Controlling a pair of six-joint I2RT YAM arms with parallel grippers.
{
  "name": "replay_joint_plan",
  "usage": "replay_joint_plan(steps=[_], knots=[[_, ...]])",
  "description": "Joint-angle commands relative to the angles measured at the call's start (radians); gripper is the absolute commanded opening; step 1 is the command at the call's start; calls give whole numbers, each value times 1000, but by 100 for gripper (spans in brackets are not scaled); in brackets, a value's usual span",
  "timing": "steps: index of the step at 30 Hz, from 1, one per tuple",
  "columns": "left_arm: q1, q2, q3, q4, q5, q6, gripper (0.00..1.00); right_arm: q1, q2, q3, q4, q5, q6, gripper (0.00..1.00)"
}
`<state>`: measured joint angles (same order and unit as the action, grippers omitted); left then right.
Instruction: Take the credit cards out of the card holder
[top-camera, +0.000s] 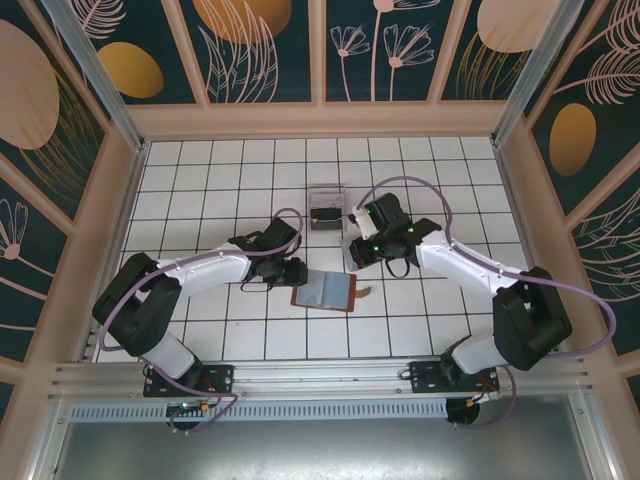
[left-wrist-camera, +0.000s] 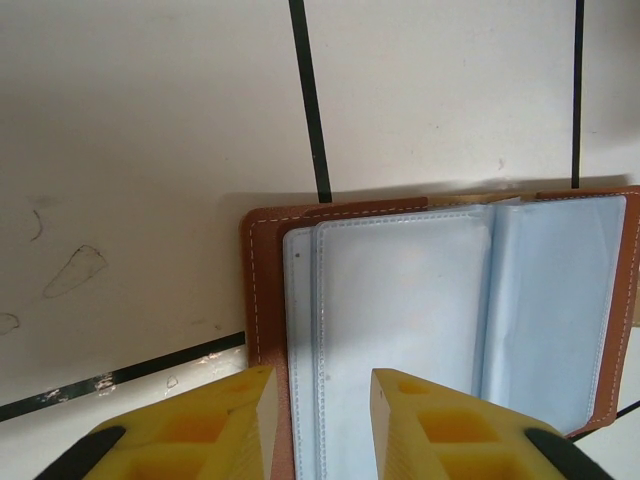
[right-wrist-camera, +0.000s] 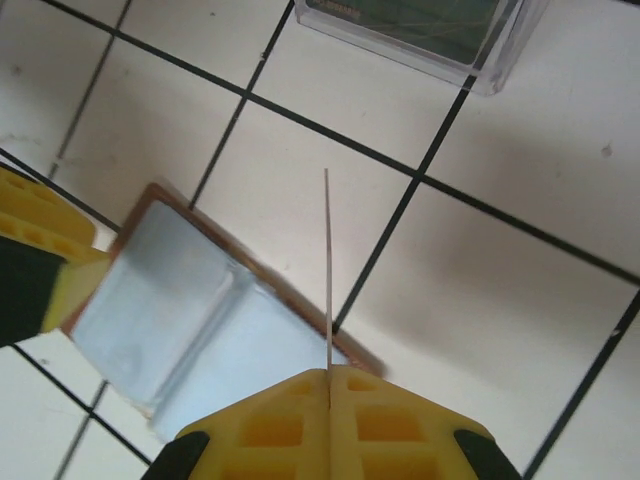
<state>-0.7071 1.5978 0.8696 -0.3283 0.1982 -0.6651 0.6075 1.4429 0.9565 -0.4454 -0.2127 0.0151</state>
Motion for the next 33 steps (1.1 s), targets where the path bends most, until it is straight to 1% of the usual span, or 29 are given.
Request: replay_joint_plan(steps=[1, 4, 8, 12, 20, 33], knots=[[-4, -27, -12, -35, -19, 25, 32, 12, 34, 40, -145, 25, -290, 1], [-4, -26, -18, -37, -19, 32, 32, 44, 40, 57, -178, 84, -457, 0], [-4, -20, -24, -32, -16, 37, 32, 62, 66, 90, -200, 191, -606, 0], [-4, -15, -40, -20, -3, 33, 32, 72, 110, 156, -233, 215, -727, 0], [-3, -33, -91, 15, 15, 8, 32, 80, 202, 305, -272, 284, -887, 0], [-3, -87, -158, 54, 5, -46, 32, 34, 389, 649, -350, 289, -1101, 0]])
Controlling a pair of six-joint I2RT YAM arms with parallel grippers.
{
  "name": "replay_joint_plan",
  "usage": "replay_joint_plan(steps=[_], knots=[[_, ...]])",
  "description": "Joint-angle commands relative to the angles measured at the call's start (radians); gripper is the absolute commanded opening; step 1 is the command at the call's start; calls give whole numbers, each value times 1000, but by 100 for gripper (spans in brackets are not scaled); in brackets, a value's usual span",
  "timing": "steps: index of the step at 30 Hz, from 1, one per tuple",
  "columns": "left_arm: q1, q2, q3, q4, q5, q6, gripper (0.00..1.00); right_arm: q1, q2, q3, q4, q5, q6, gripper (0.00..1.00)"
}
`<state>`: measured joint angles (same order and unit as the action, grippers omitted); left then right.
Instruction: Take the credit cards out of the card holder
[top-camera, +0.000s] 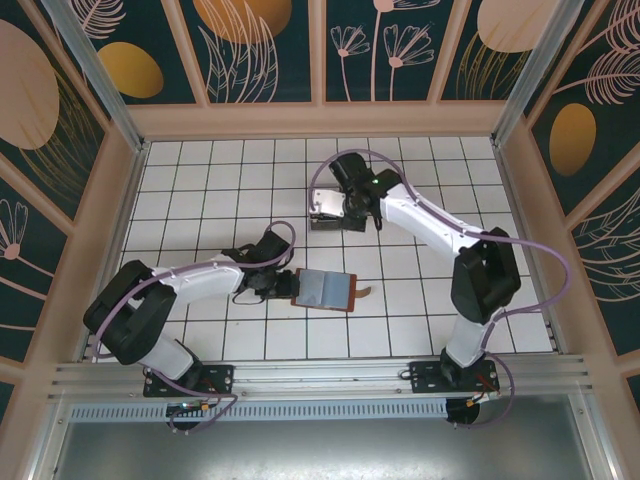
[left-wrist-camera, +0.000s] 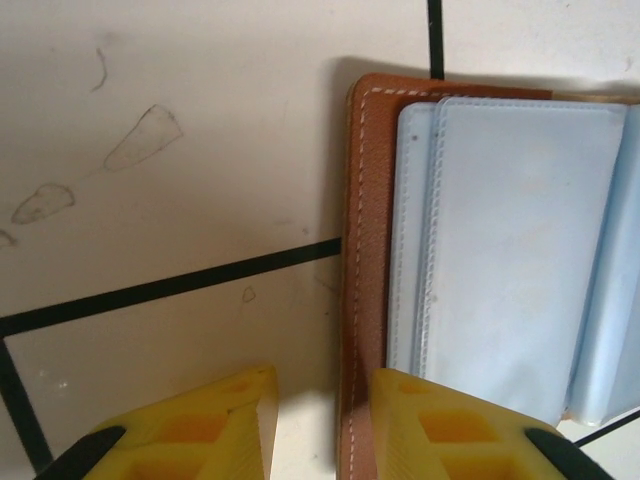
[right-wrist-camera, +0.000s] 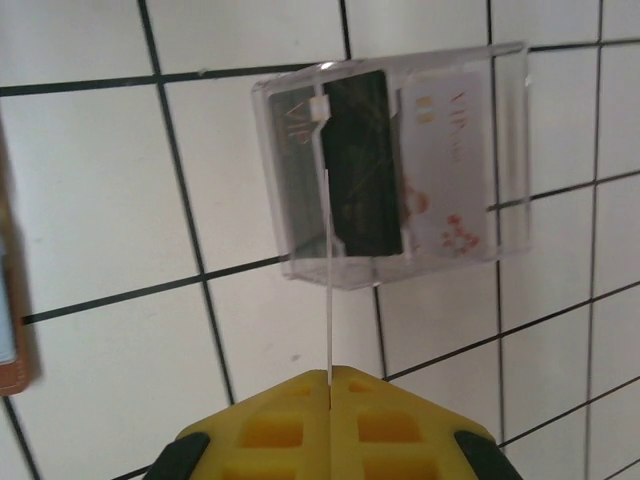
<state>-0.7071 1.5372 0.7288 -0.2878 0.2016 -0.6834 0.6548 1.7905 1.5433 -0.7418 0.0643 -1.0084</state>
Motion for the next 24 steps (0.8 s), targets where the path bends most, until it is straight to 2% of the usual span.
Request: replay_joint_plan(steps=[1, 19, 24], knots=[[-4, -31, -22, 17, 2, -33, 32, -19, 60, 90, -61, 13, -92, 0], [-4, -26, -22, 24, 0, -59, 32, -68, 383, 556, -171, -44, -220, 0], [-4, -15, -18, 22, -1, -53, 32, -74, 439, 622, -206, -44, -220, 0]])
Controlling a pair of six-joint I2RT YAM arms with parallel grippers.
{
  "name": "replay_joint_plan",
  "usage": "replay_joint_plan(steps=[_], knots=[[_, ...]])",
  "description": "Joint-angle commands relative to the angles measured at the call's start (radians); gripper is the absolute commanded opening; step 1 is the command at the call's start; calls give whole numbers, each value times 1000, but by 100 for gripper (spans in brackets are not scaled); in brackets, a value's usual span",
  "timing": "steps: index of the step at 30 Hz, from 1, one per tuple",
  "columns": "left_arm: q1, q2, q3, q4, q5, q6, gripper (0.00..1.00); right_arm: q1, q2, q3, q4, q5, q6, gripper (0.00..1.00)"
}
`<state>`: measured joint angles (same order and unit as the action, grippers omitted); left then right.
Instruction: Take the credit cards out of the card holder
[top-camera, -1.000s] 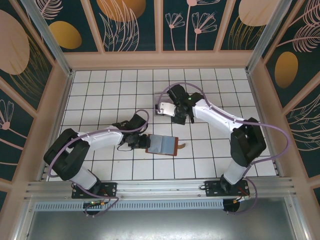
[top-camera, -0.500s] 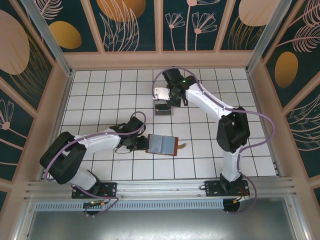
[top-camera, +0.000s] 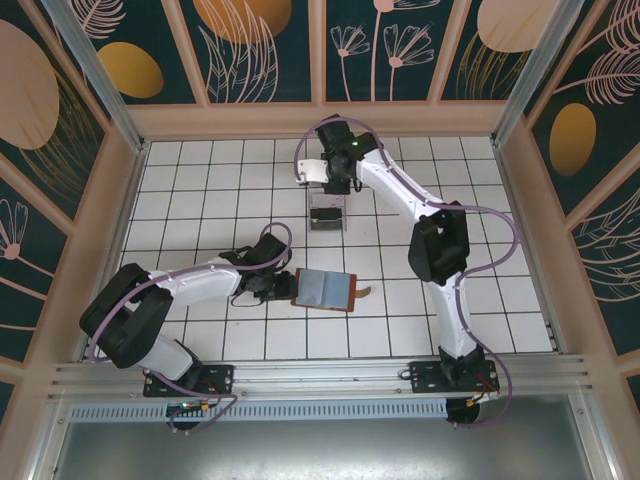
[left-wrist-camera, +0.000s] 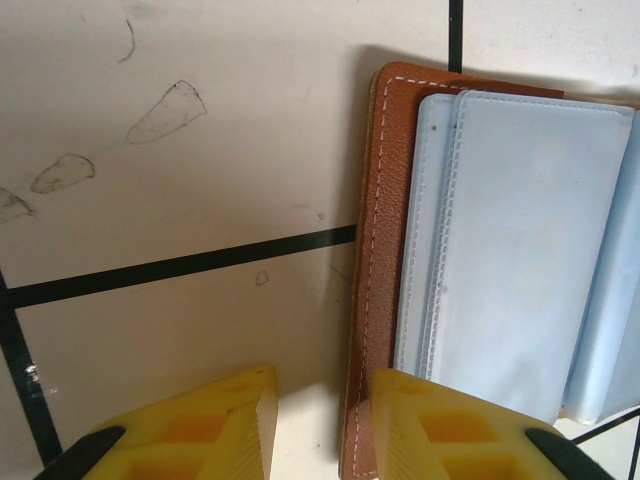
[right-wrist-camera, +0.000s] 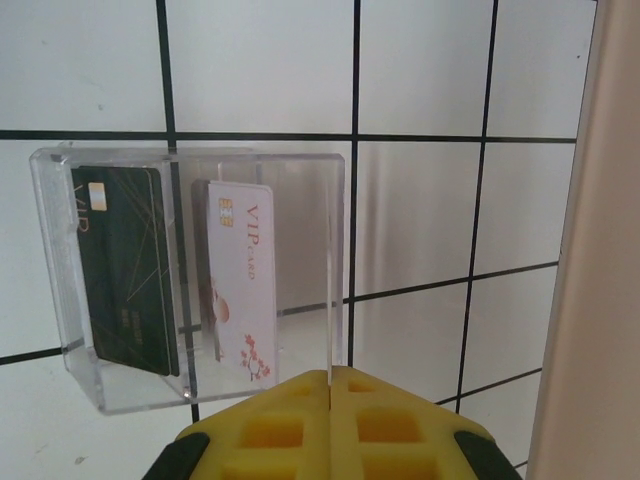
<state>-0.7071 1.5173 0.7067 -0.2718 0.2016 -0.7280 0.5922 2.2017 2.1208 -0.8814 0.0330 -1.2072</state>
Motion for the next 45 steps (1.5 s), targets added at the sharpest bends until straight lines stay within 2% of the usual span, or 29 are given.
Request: replay_joint_plan(steps=[1, 19, 27, 45], knots=[[-4, 7, 5, 5, -1, -8, 32, -12, 33, 44, -62, -13, -22, 0], [-4, 33, 28, -19, -19, 15, 32, -34, 127, 66, -5, -50, -25, 0], [-3, 30, 37, -24, -27, 18, 32, -35, 136, 68, 47, -25, -29, 20], [-4, 26, 54, -43, -54, 20, 33, -38, 110, 53, 240, 77, -6, 27]])
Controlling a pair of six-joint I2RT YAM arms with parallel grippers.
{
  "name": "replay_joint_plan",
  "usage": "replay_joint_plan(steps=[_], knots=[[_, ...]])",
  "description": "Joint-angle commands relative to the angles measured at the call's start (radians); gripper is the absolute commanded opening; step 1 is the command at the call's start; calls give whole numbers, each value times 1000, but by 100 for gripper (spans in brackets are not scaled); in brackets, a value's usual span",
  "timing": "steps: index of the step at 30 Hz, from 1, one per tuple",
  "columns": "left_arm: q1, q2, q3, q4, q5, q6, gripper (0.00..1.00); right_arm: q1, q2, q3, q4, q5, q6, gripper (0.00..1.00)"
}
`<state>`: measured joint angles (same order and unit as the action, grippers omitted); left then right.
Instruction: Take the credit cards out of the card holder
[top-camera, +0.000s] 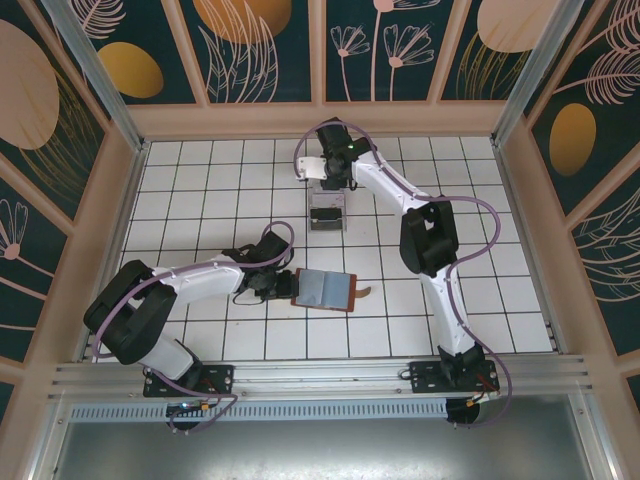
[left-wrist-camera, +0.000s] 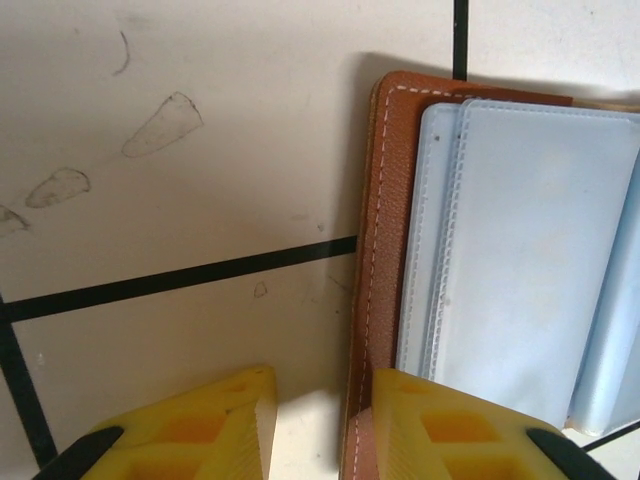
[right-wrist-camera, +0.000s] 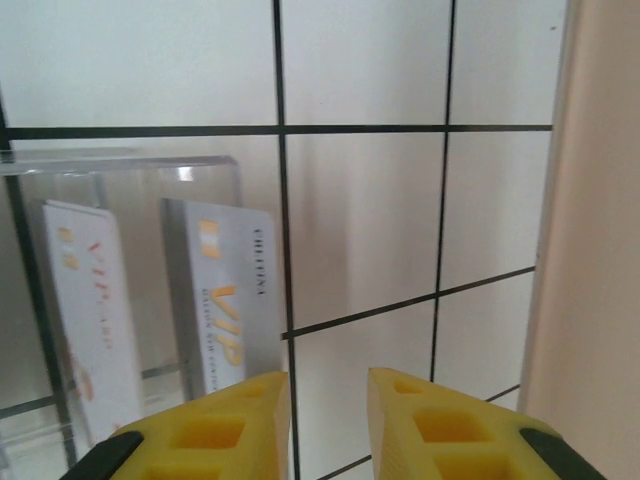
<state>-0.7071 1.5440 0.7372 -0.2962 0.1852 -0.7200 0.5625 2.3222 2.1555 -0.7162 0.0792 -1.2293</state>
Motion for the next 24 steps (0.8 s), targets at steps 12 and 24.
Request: replay_joint_plan(steps=[12, 24], knots=[[-4, 31, 50, -55, -103, 23, 31, 15, -173, -157, 205, -8, 311, 26], [-3, 36, 51, -61, -104, 35, 31, 0, -101, -239, 286, 110, 350, 27]])
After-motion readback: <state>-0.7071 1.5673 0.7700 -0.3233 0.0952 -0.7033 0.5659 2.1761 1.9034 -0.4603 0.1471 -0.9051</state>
